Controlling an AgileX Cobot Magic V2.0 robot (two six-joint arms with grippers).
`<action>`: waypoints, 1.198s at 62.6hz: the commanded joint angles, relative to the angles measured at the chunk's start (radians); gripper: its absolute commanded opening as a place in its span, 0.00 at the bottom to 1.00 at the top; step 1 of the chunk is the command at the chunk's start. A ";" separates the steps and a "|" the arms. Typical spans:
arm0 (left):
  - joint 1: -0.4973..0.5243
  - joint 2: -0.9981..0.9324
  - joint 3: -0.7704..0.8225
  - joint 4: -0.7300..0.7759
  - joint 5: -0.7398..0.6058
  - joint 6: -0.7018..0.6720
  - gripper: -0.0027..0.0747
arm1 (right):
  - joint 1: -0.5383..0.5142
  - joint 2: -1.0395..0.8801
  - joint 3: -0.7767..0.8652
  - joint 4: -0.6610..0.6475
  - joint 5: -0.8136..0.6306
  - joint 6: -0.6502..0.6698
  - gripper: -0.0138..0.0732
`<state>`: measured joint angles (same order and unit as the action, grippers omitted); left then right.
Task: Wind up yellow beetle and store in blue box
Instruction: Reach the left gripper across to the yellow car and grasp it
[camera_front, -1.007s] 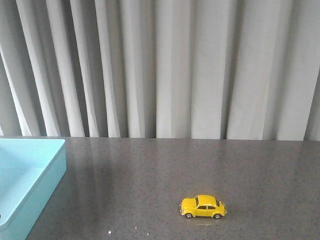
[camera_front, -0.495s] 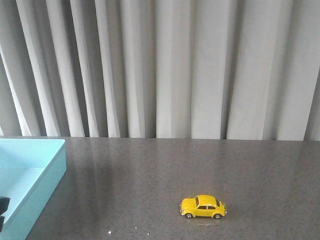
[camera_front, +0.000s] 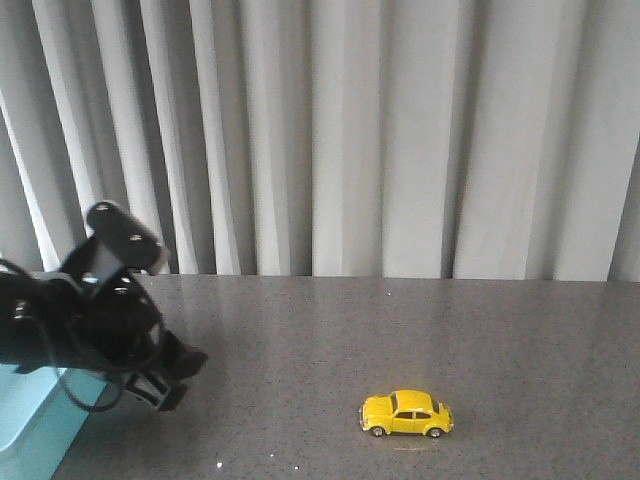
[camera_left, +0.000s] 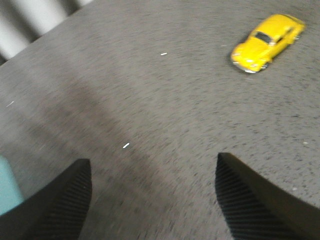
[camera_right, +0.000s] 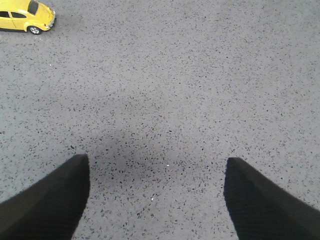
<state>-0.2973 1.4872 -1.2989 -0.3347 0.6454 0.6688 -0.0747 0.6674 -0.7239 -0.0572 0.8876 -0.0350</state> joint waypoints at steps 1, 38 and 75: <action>-0.050 0.068 -0.117 -0.072 -0.002 0.101 0.75 | 0.002 0.000 -0.023 -0.014 -0.055 0.001 0.78; -0.194 0.636 -0.745 -0.263 0.251 0.349 0.80 | 0.002 0.000 -0.023 -0.014 -0.055 0.001 0.78; -0.194 0.974 -1.087 -0.416 0.247 0.370 0.80 | 0.002 0.000 -0.023 -0.014 -0.055 0.001 0.78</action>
<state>-0.4879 2.5027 -2.3406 -0.6791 0.9350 1.0395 -0.0747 0.6674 -0.7239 -0.0583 0.8876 -0.0350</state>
